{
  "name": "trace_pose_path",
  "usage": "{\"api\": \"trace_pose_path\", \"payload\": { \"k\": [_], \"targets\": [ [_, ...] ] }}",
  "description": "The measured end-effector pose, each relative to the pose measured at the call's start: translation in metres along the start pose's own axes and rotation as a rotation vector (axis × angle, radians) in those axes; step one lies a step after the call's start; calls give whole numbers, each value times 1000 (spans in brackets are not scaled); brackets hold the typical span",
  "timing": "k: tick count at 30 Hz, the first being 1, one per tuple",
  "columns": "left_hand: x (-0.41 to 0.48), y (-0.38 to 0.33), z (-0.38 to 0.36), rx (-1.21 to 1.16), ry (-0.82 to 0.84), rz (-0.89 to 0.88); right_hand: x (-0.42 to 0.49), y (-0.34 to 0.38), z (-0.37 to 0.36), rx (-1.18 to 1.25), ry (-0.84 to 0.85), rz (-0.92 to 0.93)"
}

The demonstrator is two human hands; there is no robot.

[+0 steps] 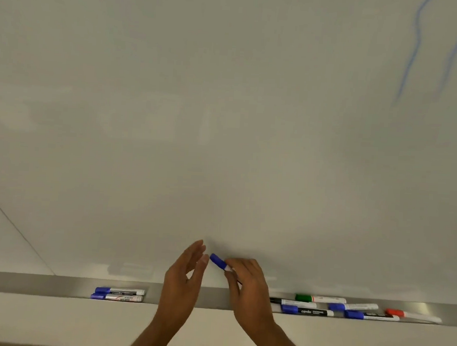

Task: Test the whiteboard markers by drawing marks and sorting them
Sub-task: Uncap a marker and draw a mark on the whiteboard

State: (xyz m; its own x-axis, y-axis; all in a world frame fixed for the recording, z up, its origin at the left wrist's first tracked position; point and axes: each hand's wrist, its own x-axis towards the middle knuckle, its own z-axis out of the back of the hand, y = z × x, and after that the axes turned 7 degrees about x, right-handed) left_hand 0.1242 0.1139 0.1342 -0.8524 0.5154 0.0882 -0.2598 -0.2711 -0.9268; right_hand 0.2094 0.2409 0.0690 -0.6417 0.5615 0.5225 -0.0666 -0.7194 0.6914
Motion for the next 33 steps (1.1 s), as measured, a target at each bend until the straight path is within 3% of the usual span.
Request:
{"api": "trace_pose_path", "payload": {
  "k": [6,9,12,18,29,33],
  "targets": [
    [0,-84,18,-275,189,-11,43,100,70,627,100,-363],
    [-5,-124,28,-356,275,-63,57,134,107,841,140,-386],
    [-7,-156,34,-381,338,-113,65,157,133,899,150,-366],
    [-14,-209,30,-479,386,-156,76,189,167,795,-7,-309],
    [-33,-259,6,-679,202,-90,87,209,200,501,-211,-186],
    [-31,-280,13,-669,34,-209,84,209,211,395,-236,-195]
  ]
}}
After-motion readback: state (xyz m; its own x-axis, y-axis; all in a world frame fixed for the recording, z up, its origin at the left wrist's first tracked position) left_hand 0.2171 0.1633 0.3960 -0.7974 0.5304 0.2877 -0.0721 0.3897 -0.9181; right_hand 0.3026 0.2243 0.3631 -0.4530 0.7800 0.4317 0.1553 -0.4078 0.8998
